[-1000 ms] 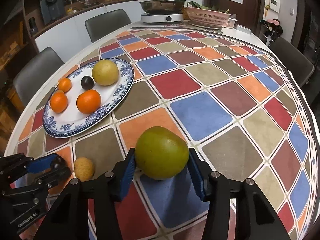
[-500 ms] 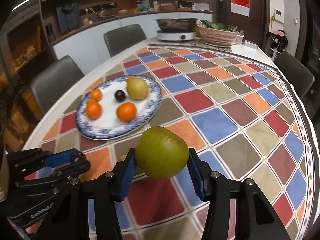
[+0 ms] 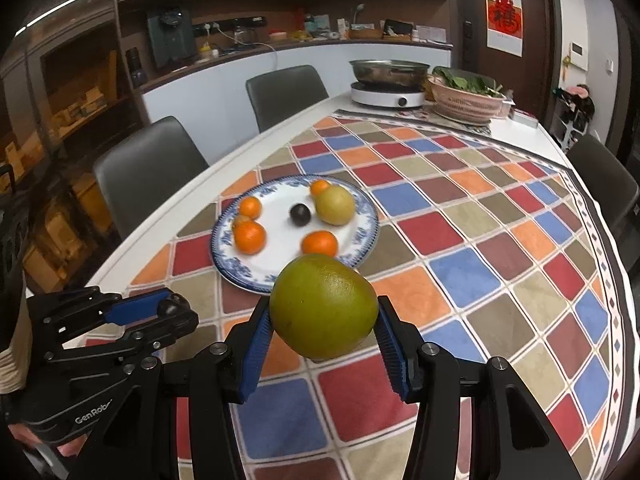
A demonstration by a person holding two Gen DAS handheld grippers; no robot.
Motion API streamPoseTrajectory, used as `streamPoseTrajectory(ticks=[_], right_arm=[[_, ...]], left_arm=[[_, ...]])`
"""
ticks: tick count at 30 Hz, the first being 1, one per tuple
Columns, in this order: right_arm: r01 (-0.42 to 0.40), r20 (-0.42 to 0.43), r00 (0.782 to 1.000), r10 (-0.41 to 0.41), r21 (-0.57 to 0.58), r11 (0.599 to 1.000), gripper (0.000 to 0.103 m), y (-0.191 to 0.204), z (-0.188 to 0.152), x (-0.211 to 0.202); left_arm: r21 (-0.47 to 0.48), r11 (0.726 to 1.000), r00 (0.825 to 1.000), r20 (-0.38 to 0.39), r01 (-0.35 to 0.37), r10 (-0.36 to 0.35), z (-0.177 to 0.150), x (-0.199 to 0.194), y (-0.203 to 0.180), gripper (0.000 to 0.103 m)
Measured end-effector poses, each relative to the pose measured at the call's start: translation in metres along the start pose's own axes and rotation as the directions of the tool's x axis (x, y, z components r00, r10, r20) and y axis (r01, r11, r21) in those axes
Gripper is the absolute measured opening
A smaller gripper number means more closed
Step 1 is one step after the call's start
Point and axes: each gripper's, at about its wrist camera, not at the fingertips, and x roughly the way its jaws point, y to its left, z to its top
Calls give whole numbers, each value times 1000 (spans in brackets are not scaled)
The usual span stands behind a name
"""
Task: Organize fruits
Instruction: 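Carry the plum and grapefruit onto the plate and open both tools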
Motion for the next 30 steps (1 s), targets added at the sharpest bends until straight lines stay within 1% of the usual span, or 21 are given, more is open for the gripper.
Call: streamPoseTrajectory(ticks=[6, 13, 16, 22, 27, 30], right_arm=[[-15, 10, 1000, 15, -24, 1000, 51, 16, 17, 1], [-18, 4, 1000, 18, -41, 999, 51, 25, 42, 14], [-20, -5, 1000, 20, -37, 999, 51, 24, 54, 23], [-19, -33, 999, 18, -37, 999, 51, 23, 72, 50], [-19, -61, 998, 18, -11, 1000, 51, 20, 82, 77], [-27, -87, 996, 28, 6, 1000, 51, 17, 86, 93]], left_arm=[[11, 1000, 1000, 25, -6, 6, 15, -8, 15, 27], [54, 998, 999, 46, -28, 25, 40, -4, 28, 27], [73, 997, 998, 50, -38, 35, 50, 4, 35, 27], [88, 996, 999, 46, -22, 18, 70, 28, 48, 27], [67, 998, 1000, 21, -2, 0, 81, 52, 61, 27], [58, 998, 1000, -8, 9, -9, 86, 67, 68, 27]])
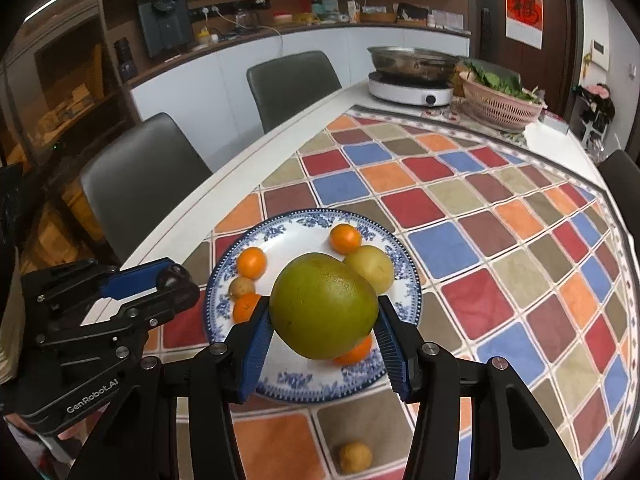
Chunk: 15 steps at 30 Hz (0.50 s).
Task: Organize fruits
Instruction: 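Carry the plum and grapefruit onto the plate and open both tools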
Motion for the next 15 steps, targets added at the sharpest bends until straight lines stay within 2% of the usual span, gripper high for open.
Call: streamPoseTrajectory(ticks=[11, 15], right_arm=[[-9, -77, 997, 9, -7, 1000, 51, -10, 4, 46], [-38, -102, 994, 37, -6, 999, 51, -16, 7, 56]], left_arm=[[1, 1000, 997, -71, 16, -16, 11, 46, 8, 27], [22, 1000, 997, -81, 22, -20, 11, 50, 4, 28]])
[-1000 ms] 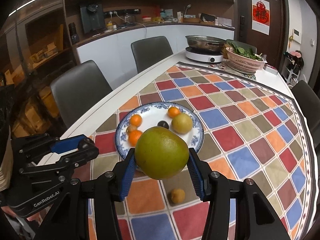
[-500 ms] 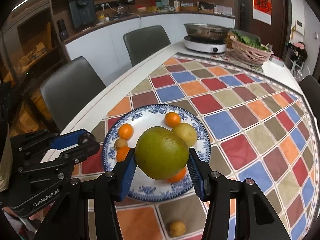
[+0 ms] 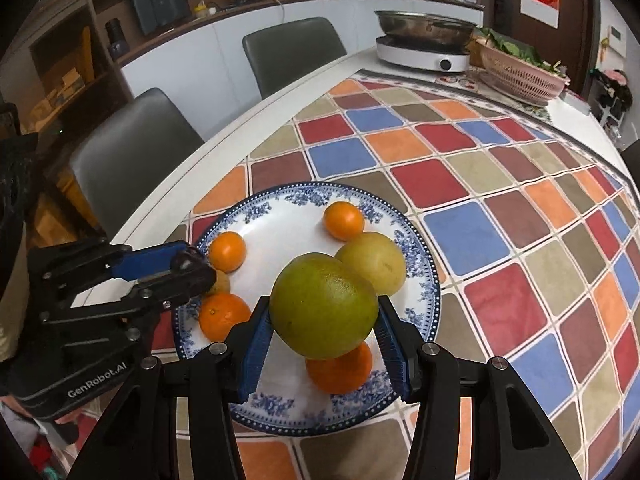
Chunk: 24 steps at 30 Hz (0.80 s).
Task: Organize fruits
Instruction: 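Carry the plum and grapefruit onto the plate and open both tools, then move the right tool to the small brown kiwi and grasp it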
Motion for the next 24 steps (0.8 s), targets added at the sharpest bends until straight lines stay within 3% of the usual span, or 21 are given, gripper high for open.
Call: streamPoseTrajectory(ticks=[3, 6, 13, 18, 20, 24], right_arm=[[-10, -2, 1000, 10, 5, 1000, 51, -2, -1, 2], [-17, 6, 1000, 17, 10, 1000, 52, -4, -3, 1], [39, 71, 997, -39, 0, 999, 57, -3, -9, -23], [80, 111, 991, -79, -7, 997, 57, 2, -22, -47], [90, 131, 988, -88, -7, 996, 64, 3, -28, -56], [116, 168, 979, -112, -10, 993, 65, 7, -41, -76]], left_arm=[[16, 1000, 1000, 1, -3, 3, 1, 1, -3, 29], [28, 1000, 1000, 5, -7, 7, 0, 1, -6, 44], [63, 996, 998, 29, -61, 59, -8, -17, -14, 45], [64, 992, 993, 59, -110, 107, -20, -42, -24, 51], [52, 989, 989, 73, -136, 132, -24, -52, -27, 52], [43, 984, 979, 114, -174, 168, -35, -75, -36, 59]])
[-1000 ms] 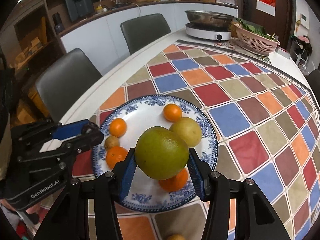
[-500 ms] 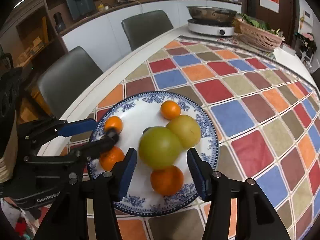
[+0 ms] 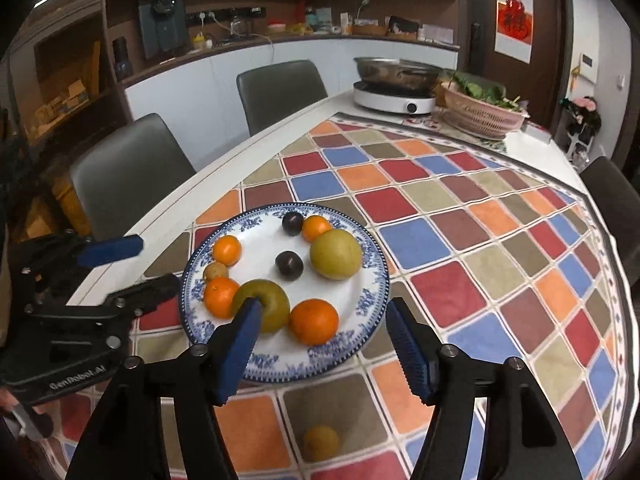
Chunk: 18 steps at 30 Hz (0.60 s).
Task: Organize fruits
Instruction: 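Move the right tool to the small brown kiwi and grasp it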
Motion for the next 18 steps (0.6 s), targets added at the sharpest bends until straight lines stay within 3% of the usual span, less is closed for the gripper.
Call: streamPoseTrajectory(ticks=[6, 9, 13, 18], right_arm=[[2, 34, 999, -2, 15, 1000, 65, 1, -14, -27], [17, 49, 999, -18, 20, 1000, 71, 2, -22, -37], [17, 35, 999, -17, 21, 1000, 71, 5, -37, -42], [33, 16, 999, -34, 38, 999, 71, 6, -56, -44]], left_arm=[[-16, 1000, 999, 29, -20, 21, -12, -30, -8, 67], [-36, 999, 998, 39, -38, 40, -22, -41, -10, 74], [-77, 997, 1000, 14, -26, 27, -38, -48, -12, 77], [-121, 990, 997, 2, -73, 74, -60, -54, -14, 81]])
